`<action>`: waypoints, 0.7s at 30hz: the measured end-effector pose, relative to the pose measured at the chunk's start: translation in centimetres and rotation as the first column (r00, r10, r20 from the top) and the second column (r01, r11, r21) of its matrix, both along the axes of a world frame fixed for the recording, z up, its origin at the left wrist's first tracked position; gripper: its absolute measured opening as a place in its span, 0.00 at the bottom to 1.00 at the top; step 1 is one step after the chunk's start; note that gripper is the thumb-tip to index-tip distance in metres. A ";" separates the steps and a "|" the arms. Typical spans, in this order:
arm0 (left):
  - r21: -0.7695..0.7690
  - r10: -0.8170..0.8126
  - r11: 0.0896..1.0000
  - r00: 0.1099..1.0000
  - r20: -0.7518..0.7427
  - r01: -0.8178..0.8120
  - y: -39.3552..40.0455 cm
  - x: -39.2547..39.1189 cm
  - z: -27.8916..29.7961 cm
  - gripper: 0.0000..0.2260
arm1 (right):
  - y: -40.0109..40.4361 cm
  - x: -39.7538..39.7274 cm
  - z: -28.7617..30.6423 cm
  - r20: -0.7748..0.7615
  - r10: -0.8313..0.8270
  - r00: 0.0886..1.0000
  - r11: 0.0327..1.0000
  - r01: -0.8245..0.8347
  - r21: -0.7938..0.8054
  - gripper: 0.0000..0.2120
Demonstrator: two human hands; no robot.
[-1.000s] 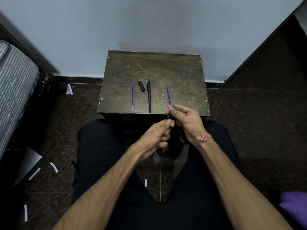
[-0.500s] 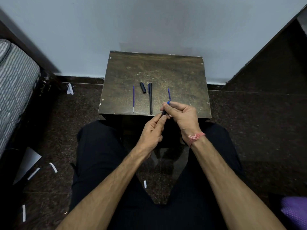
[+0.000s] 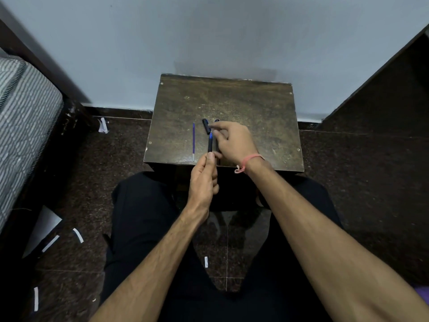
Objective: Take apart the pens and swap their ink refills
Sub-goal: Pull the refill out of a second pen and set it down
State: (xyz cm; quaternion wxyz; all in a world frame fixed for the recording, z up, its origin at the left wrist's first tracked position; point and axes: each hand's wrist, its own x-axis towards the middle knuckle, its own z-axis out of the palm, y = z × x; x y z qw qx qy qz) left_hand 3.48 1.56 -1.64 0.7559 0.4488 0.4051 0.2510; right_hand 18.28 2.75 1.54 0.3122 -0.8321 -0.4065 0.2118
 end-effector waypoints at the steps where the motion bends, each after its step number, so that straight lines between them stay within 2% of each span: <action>1: -0.002 0.012 1.000 1.000 -0.002 -0.012 0.1 -0.1 0.0 0.17 | 0.7 0.1 0.2 0.114 0.062 0.992 0.997 -0.057 -0.049 0.15; 3: -0.006 0.047 0.999 0.999 -0.009 -0.047 0.2 -0.2 0.0 0.17 | 2.1 -0.1 0.6 0.266 0.175 0.948 0.981 -0.146 -0.125 0.15; 6: -0.008 0.103 0.995 0.994 -0.030 -0.104 0.6 -0.4 -0.1 0.16 | 3.7 -0.3 0.9 0.394 0.268 0.879 0.954 -0.184 -0.237 0.13; 9: -0.019 0.141 0.990 0.990 -0.027 -0.142 1.0 -0.5 -0.1 0.16 | 4.6 -0.6 0.7 0.481 0.279 0.831 0.939 -0.131 -0.318 0.10; 14: -0.062 0.182 0.981 0.983 -0.004 -0.182 1.0 -0.6 0.0 0.16 | 4.9 -1.3 0.6 0.563 0.248 0.788 0.945 -0.069 -0.321 0.09; 16: -0.078 0.210 0.975 0.978 0.019 -0.208 1.1 -0.7 0.0 0.15 | 4.7 -1.4 0.6 0.536 0.234 0.811 0.953 -0.083 -0.291 0.10; 18: -0.108 0.233 0.968 0.972 0.041 -0.227 1.2 -0.7 -0.1 0.14 | 3.9 -1.3 0.6 0.435 0.164 0.885 0.975 -0.080 -0.205 0.10; 21: -0.145 0.231 0.964 0.971 0.058 -0.221 1.4 -0.7 -0.4 0.13 | 1.3 -0.7 0.6 0.123 -0.030 0.992 0.998 0.023 0.056 0.06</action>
